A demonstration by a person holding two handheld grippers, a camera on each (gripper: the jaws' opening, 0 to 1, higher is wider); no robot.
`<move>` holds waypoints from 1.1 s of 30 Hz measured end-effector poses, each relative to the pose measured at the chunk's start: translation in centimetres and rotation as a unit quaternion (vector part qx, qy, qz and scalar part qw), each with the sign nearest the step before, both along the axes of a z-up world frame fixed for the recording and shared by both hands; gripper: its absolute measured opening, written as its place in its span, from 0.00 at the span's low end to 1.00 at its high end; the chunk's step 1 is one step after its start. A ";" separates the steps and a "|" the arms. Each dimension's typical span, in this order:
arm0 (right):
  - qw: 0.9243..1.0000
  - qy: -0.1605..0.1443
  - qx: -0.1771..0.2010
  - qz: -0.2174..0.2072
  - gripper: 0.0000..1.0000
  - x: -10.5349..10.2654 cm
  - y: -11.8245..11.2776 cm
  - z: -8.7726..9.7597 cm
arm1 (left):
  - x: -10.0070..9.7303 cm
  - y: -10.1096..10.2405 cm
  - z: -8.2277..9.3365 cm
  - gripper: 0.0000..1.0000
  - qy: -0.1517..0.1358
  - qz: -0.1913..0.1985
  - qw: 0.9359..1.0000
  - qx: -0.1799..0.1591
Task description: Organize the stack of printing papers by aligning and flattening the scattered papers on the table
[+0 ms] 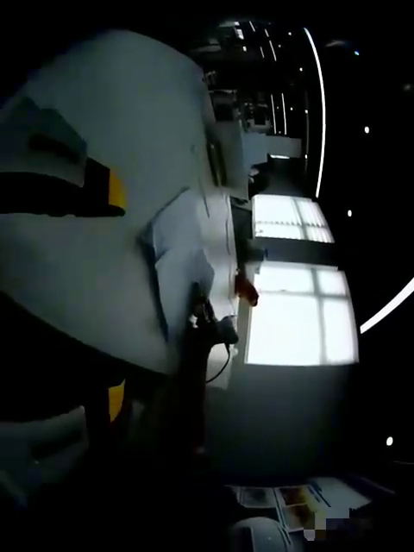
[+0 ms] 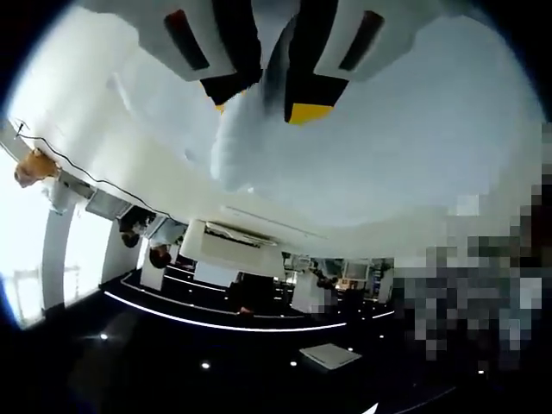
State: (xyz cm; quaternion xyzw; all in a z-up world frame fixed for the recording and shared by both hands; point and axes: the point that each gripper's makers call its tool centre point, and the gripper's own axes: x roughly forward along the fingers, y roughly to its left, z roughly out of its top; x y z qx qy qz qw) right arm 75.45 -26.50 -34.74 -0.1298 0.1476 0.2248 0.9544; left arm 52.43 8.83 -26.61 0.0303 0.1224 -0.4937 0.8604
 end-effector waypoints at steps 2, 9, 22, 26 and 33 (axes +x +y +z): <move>1.000 0.000 -0.002 -0.001 0.04 -0.1 0.1 0.0 | 0.0 0.1 0.0 0.77 0.000 0.001 1.000 0.000; 1.000 -0.003 -0.015 0.005 0.00 -0.5 0.4 0.1 | 0.1 0.2 0.0 0.77 0.000 0.002 1.000 -0.002; 0.999 -0.033 0.010 0.006 0.00 -1.5 0.5 1.9 | 0.1 0.3 0.0 0.77 0.000 0.003 1.000 -0.002; 0.998 -0.035 0.043 0.005 0.00 -1.7 0.3 2.9 | 0.2 0.2 0.2 0.77 -0.001 0.005 1.000 -0.005; 0.997 -0.043 0.062 0.007 0.00 -2.1 0.3 4.8 | 0.1 -0.2 0.2 0.77 -0.002 0.005 1.000 -0.010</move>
